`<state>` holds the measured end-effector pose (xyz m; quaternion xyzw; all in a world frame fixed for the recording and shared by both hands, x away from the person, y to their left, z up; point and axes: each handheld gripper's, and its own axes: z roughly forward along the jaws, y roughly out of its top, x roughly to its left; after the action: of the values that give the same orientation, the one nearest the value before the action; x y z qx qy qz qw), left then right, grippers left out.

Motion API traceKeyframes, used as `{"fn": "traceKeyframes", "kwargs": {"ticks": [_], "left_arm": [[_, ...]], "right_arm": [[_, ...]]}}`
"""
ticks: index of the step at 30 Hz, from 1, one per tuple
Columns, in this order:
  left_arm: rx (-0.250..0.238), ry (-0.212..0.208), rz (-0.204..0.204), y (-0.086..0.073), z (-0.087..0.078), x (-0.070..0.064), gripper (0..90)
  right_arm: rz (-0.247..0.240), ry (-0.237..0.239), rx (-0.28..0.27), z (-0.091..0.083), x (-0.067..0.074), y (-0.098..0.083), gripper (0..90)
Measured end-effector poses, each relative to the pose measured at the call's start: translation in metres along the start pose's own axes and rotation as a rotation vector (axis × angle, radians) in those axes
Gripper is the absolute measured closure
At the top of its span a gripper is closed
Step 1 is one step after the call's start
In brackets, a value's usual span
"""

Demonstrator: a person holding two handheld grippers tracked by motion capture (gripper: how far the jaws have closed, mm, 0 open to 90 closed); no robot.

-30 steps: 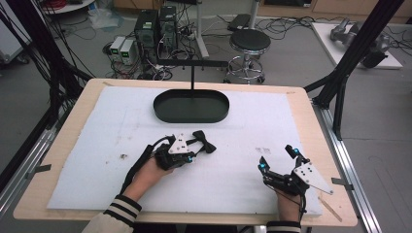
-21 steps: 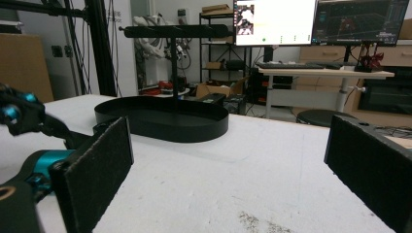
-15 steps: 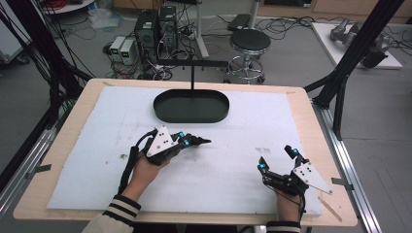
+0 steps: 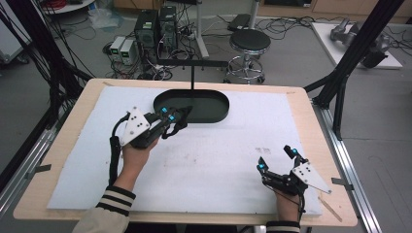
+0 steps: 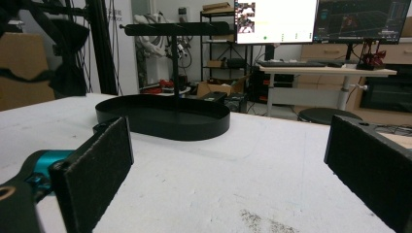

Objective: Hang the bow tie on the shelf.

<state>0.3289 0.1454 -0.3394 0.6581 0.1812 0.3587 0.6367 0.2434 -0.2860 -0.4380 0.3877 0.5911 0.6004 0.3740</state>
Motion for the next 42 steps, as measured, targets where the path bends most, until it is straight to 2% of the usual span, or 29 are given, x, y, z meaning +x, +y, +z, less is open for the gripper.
{"fn": "traceKeyframes", "kwargs": {"ticks": [4, 11, 16, 17, 20, 25, 30, 33, 39, 42], "left_arm": [[-0.041, 0.015, 0.0, 0.004, 0.002, 0.012, 88.2], [-0.078, 0.046, 0.001, 0.011, 0.012, 0.032, 88.2], [-0.093, 0.069, -0.005, 0.016, 0.021, 0.049, 88.2], [-0.093, 0.069, -0.005, 0.016, 0.021, 0.049, 88.2], [-0.091, 0.078, 0.0, 0.017, 0.029, 0.063, 88.2], [-0.108, 0.086, -0.027, 0.018, 0.04, 0.079, 88.2], [-0.09, 0.086, -0.033, 0.018, 0.05, 0.089, 88.2], [-0.05, 0.132, -0.026, 0.016, 0.061, 0.1, 88.3], [-0.007, 0.167, -0.046, 0.01, 0.075, 0.118, 88.2], [0.013, 0.18, -0.042, 0.007, 0.08, 0.123, 88.2]], "right_arm": [[0.008, 0.001, 0.003, 0.0, 0.0, -0.001, 2.7], [0.006, 0.001, 0.0, 0.001, -0.001, -0.001, 2.7], [0.012, 0.004, -0.005, 0.0, -0.001, -0.001, 2.7], [0.012, 0.004, -0.005, 0.0, -0.001, -0.001, 2.7], [0.008, 0.004, -0.007, 0.0, -0.001, 0.0, 2.7], [0.007, 0.001, -0.014, -0.001, -0.001, 0.0, 2.7], [0.009, 0.002, -0.019, -0.001, -0.001, 0.001, 2.7], [0.007, 0.001, -0.019, 0.0, -0.002, 0.001, 2.7], [0.007, 0.001, -0.014, -0.001, -0.003, 0.001, 2.7], [-0.002, -0.002, -0.014, -0.001, -0.005, 0.0, 2.7]]}}
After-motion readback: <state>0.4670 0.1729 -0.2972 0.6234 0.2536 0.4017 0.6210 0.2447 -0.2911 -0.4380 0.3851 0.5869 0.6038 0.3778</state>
